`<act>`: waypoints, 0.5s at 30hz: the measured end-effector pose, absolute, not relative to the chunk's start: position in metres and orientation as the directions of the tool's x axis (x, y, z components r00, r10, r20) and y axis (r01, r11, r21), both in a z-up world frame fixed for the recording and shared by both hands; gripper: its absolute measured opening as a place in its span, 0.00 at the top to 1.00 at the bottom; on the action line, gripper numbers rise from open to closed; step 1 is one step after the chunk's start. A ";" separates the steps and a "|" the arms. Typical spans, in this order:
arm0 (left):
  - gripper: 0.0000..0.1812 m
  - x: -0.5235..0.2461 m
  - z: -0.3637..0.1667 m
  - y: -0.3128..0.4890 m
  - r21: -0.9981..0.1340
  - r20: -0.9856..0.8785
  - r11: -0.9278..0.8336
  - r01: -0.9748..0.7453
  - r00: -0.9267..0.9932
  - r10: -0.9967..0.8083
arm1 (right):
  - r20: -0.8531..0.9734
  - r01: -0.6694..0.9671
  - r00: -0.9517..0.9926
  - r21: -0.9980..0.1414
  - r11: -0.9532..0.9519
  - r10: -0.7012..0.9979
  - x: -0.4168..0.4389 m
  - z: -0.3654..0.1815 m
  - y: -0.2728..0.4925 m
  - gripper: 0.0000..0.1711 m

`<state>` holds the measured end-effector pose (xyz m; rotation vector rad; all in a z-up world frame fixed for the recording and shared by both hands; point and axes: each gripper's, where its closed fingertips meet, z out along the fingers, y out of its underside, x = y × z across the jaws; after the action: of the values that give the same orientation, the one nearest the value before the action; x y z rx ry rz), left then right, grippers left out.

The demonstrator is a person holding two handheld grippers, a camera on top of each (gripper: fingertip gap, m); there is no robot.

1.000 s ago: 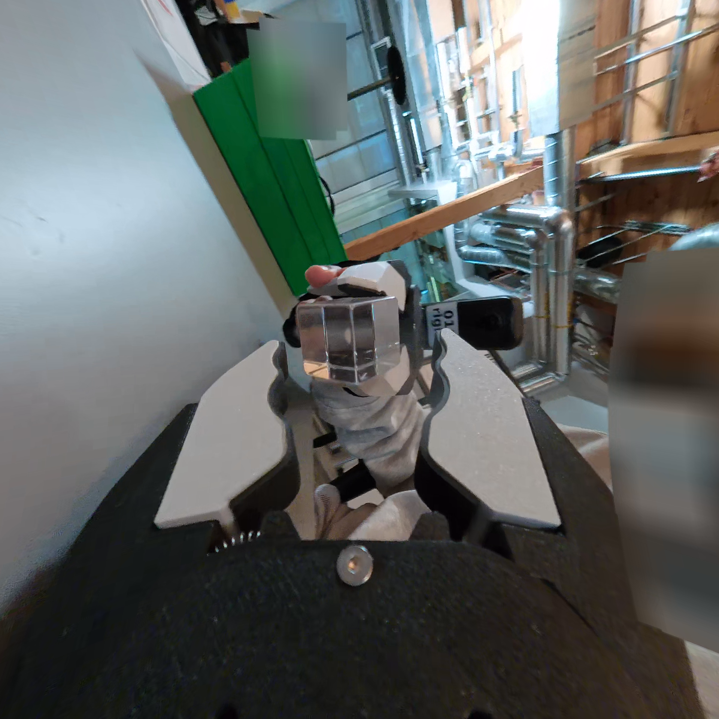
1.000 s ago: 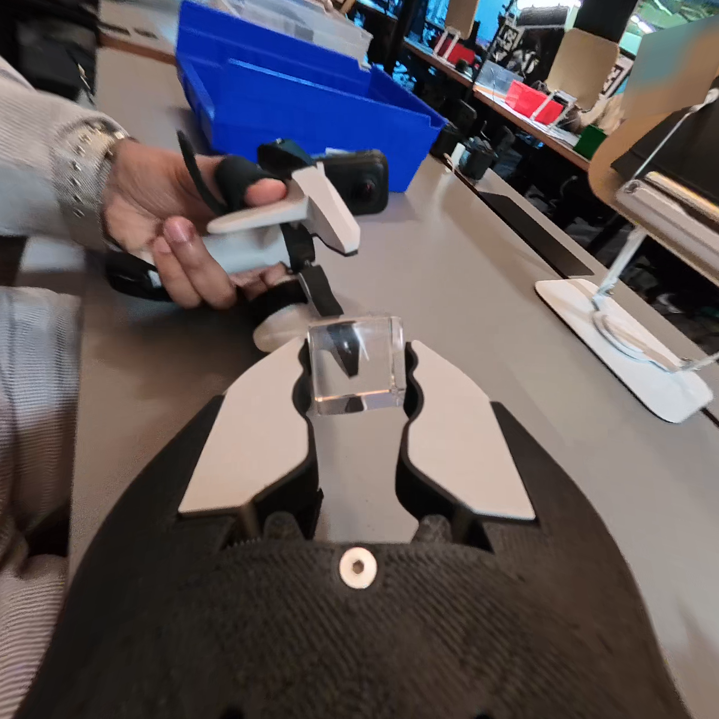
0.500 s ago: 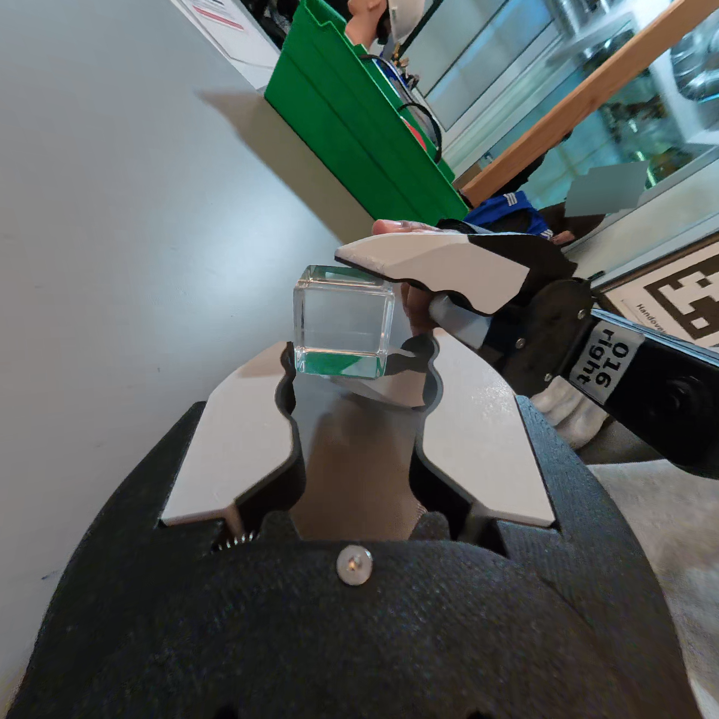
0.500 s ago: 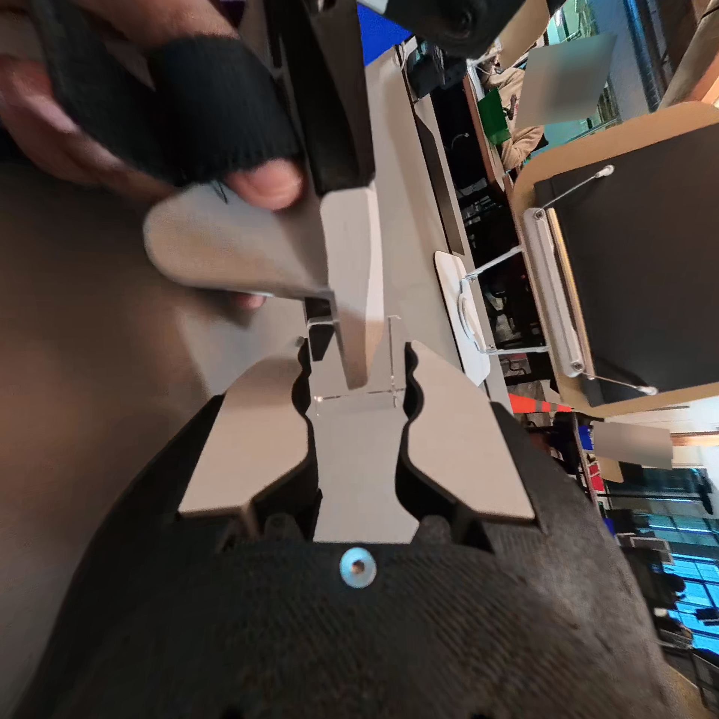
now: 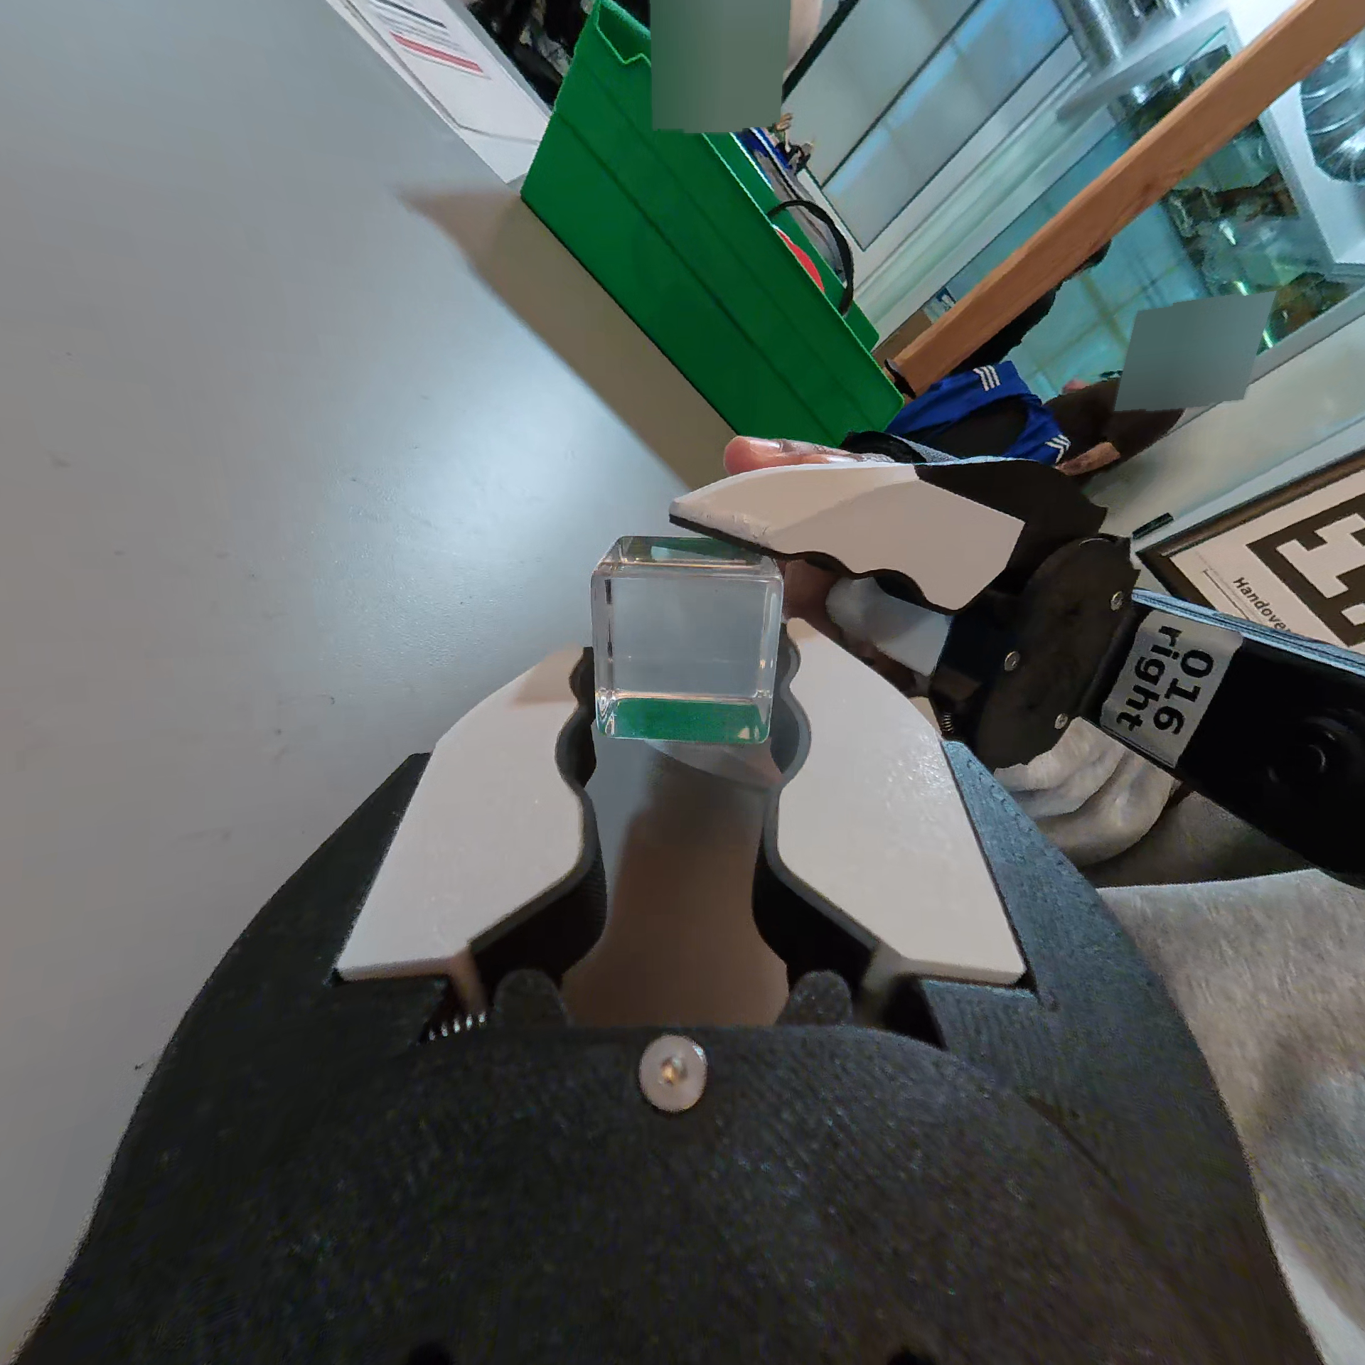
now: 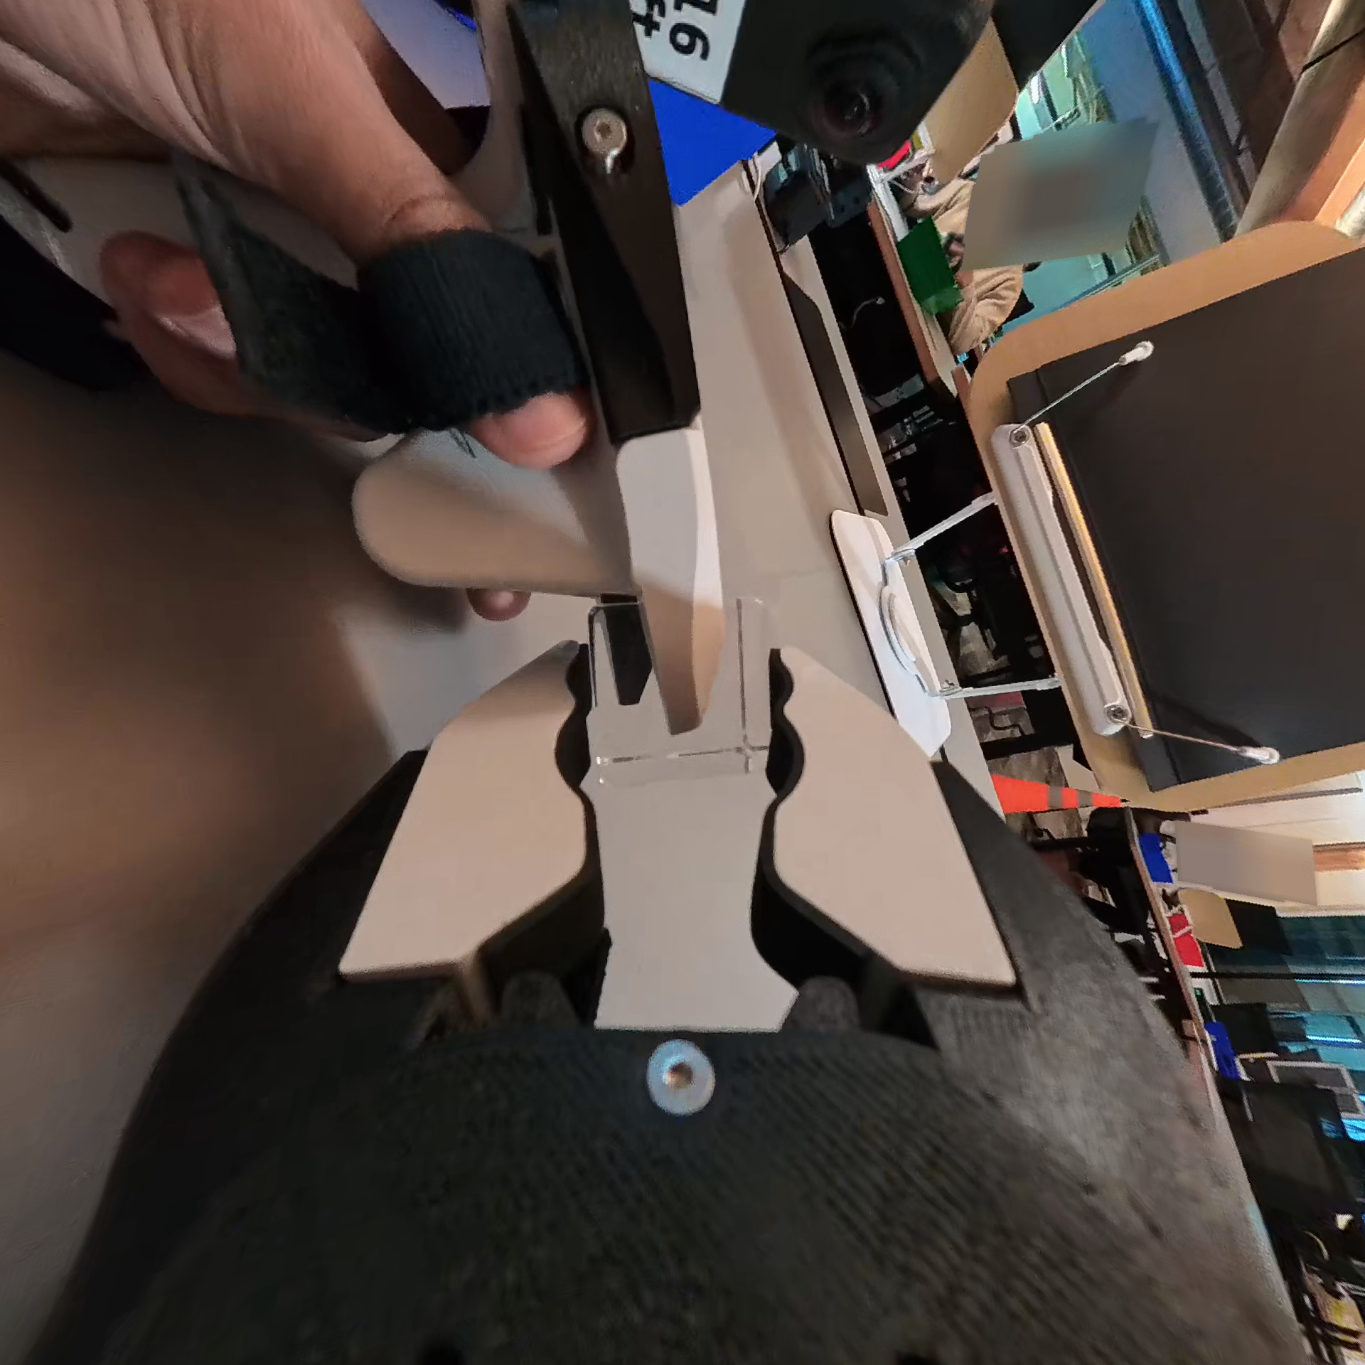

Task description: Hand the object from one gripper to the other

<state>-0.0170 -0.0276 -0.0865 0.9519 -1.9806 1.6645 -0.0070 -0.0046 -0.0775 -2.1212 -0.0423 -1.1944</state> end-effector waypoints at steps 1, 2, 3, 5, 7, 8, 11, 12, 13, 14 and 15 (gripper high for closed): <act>0.74 -0.017 -0.086 -0.027 -0.705 0.674 0.064 -0.707 -0.695 -0.249 | 0.764 0.349 0.574 -0.555 -0.755 -0.296 -0.007 -0.077 -0.004 0.71; 0.74 -0.016 -0.086 -0.027 -0.702 0.678 0.060 -0.709 -0.692 -0.246 | 0.764 0.352 0.572 -0.559 -0.751 -0.301 -0.007 -0.077 -0.004 0.71; 0.74 -0.016 -0.085 -0.027 -0.698 0.686 0.050 -0.714 -0.687 -0.242 | 0.764 0.356 0.568 -0.563 -0.746 -0.306 -0.006 -0.076 -0.004 0.71; 0.74 -0.014 -0.082 -0.026 -0.674 0.719 0.013 -0.739 -0.659 -0.221 | 0.771 0.369 0.550 -0.569 -0.735 -0.321 -0.005 -0.073 -0.004 0.70; 0.74 -0.011 -0.079 -0.024 -0.628 0.769 -0.033 -0.778 -0.612 -0.185 | 0.777 0.385 0.527 -0.580 -0.718 -0.345 -0.002 -0.068 -0.005 0.64; 0.75 -0.009 -0.077 -0.022 -0.598 0.796 -0.065 -0.799 -0.582 -0.167 | 0.774 0.393 0.520 -0.592 -0.703 -0.361 -0.001 -0.065 -0.005 0.60; 0.75 0.001 -0.068 -0.013 -0.480 0.877 -0.185 -0.858 -0.476 -0.070 | 0.737 0.386 0.521 -0.654 -0.651 -0.430 0.003 -0.058 -0.007 0.51; 0.75 0.005 -0.065 -0.009 -0.430 0.900 -0.231 -0.873 -0.435 -0.031 | 0.715 0.375 0.526 -0.681 -0.629 -0.460 0.004 -0.056 -0.008 0.50; 0.75 0.009 -0.063 -0.005 -0.378 0.918 -0.275 -0.884 -0.395 0.008 | 0.687 0.361 0.534 -0.712 -0.602 -0.492 0.005 -0.054 -0.008 0.49; 0.75 0.013 -0.062 -0.001 -0.329 0.932 -0.316 -0.890 -0.360 0.045 | 0.653 0.341 0.544 -0.746 -0.572 -0.527 0.007 -0.051 -0.009 0.49; 0.75 0.016 -0.060 0.002 -0.286 0.939 -0.349 -0.892 -0.334 0.082 | 0.616 0.317 0.554 -0.778 -0.542 -0.560 0.007 -0.050 -0.009 0.49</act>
<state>0.0159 0.0020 -0.0597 1.1738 -1.1510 1.7673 0.0075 -0.0086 -0.0501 -1.8239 0.1999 -1.1385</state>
